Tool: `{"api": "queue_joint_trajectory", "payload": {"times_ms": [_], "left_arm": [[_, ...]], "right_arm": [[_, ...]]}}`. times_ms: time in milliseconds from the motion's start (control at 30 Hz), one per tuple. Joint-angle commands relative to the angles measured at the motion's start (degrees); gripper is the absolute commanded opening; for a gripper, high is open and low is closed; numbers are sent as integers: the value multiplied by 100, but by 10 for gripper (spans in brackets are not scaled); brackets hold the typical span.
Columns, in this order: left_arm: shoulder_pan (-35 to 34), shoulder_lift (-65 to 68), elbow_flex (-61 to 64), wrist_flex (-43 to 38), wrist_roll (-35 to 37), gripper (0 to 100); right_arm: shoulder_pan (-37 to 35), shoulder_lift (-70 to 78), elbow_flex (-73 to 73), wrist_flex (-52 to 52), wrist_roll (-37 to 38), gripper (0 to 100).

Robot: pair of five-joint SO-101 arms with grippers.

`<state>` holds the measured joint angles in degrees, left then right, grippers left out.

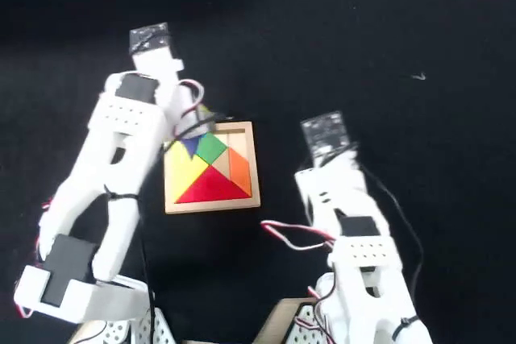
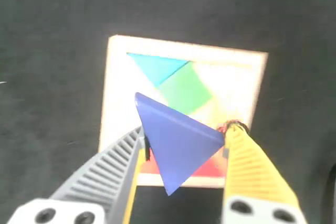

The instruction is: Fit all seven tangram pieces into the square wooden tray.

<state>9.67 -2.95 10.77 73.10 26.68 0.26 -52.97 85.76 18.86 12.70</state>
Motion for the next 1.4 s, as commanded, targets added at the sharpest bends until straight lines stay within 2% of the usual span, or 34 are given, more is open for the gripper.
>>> {"api": "queue_joint_trajectory", "payload": {"times_ms": [0, 133, 233, 433, 600, 800, 1367], "left_arm": [[409, -255, 92, -703, 1380, 213], [673, 0, 453, -1793, 1952, 214], [734, 501, 426, -2268, 2435, 214], [971, 941, -40, -1741, 2743, 213], [1068, 958, -40, -1767, 2927, 213], [1024, 958, 338, -2356, 2954, 213], [1015, 958, 382, -2400, 2954, 214]], "right_arm": [[519, -171, -470, -132, -448, 12], [580, -163, -444, -246, -554, 12], [580, -154, -330, -501, -554, 12], [571, -136, -286, -730, -554, 12], [475, -127, -277, -738, -554, 12], [440, -127, -277, -730, -545, 12], [422, -127, -268, -730, -545, 12]]}}
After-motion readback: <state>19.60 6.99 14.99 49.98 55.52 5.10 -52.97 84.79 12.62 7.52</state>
